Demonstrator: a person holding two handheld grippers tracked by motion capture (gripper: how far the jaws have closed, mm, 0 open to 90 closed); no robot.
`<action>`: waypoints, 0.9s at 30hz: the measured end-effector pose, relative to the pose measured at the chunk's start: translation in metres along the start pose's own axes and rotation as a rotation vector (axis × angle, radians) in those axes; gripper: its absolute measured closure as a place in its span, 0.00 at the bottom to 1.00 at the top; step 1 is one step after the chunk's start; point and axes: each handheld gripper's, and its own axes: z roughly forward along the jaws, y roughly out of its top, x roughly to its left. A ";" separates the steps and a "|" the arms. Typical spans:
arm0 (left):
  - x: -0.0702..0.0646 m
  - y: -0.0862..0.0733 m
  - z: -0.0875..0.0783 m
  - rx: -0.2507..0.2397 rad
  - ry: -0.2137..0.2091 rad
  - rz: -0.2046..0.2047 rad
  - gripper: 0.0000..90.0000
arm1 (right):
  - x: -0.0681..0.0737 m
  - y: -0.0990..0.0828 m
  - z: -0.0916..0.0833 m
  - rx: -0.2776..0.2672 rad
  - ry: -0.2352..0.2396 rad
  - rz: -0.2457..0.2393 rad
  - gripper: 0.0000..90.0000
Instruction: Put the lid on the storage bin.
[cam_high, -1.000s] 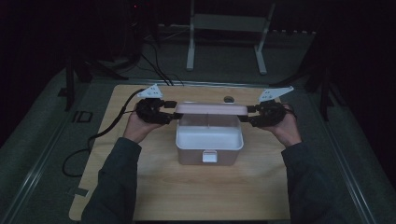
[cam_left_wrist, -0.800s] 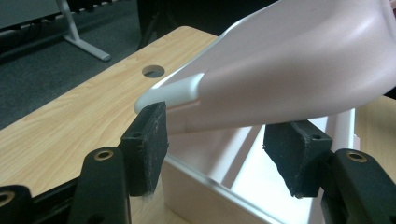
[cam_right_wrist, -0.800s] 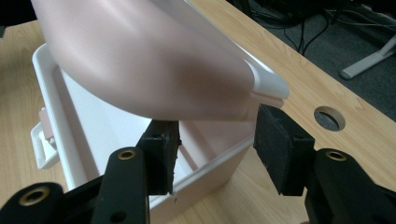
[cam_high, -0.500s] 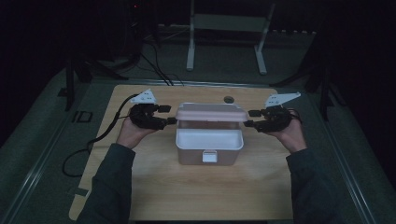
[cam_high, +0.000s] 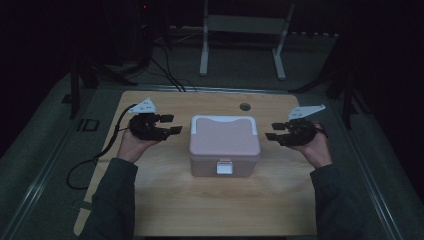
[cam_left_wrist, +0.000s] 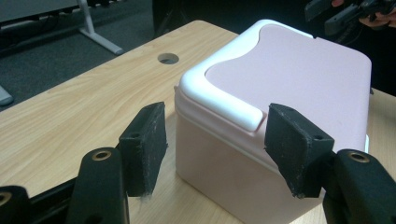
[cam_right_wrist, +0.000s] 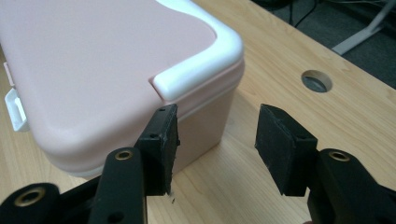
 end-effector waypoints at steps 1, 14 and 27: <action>0.000 -0.001 0.000 0.000 0.001 -0.002 0.43 | -0.001 -0.001 -0.001 -0.005 0.005 0.002 0.54; -0.011 -0.019 -0.003 0.039 0.022 0.009 0.42 | 0.007 -0.010 -0.010 -0.018 -0.005 0.002 0.52; -0.028 -0.051 0.003 0.109 0.025 0.024 0.42 | 0.017 -0.034 -0.003 0.018 -0.011 0.026 0.50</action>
